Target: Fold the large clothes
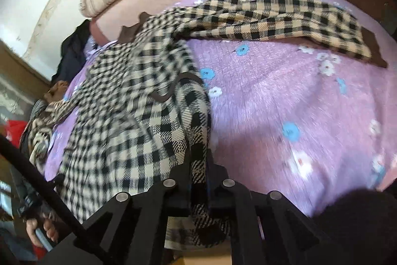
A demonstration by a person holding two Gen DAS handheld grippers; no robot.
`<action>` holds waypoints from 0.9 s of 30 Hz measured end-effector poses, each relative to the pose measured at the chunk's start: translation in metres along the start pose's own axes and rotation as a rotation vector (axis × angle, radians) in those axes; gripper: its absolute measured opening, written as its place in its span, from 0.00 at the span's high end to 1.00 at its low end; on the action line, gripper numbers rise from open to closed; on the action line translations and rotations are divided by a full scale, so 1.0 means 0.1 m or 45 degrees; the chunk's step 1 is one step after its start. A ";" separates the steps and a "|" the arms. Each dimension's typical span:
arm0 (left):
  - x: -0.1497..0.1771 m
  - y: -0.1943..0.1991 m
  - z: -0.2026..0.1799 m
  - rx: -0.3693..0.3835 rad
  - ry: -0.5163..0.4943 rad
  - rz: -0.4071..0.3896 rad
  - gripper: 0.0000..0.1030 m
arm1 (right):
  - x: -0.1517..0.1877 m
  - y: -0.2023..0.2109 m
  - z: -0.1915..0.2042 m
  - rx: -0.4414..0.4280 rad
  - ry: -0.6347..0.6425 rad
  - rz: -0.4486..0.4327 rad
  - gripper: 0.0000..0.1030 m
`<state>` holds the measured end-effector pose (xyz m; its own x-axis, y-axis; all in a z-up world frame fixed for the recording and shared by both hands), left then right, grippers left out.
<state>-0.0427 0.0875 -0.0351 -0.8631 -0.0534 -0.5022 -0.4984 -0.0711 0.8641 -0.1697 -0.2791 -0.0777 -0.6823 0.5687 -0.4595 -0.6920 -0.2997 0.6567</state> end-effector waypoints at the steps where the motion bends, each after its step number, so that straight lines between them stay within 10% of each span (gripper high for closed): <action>1: 0.04 0.08 0.11 -0.015 0.002 -0.015 0.93 | 0.09 0.07 0.03 0.002 0.013 0.016 0.93; 7: 0.25 0.36 0.70 -0.069 0.084 -0.056 0.91 | 0.58 0.29 -0.11 0.100 0.048 0.120 0.93; 11: 0.16 0.49 0.82 -0.056 0.159 -0.109 0.42 | 0.58 0.53 -0.18 0.114 0.033 0.055 0.93; 18: -0.30 0.67 0.63 -0.058 0.176 -0.237 0.29 | 0.13 0.66 0.27 0.104 0.181 -0.095 0.84; 27: -1.34 0.45 0.41 -0.179 0.164 -0.402 0.23 | -0.29 -0.19 1.36 -0.046 0.379 -0.074 0.75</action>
<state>0.0472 0.1325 0.0728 -0.6469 -0.1312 -0.7512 -0.7145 -0.2400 0.6572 -0.1044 -0.1858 0.0050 -0.6766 0.3381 -0.6542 -0.7363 -0.3029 0.6050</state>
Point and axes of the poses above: each gripper's, at about its wrist camera, not at the fingertips, and y roughly against the way its jaws point, z to its left, x to its underside, the point moved 10 cm from there along -y, roughly the way its jaws point, and after that the axes turned 13 degrees about -x, right-handed, at the moved point
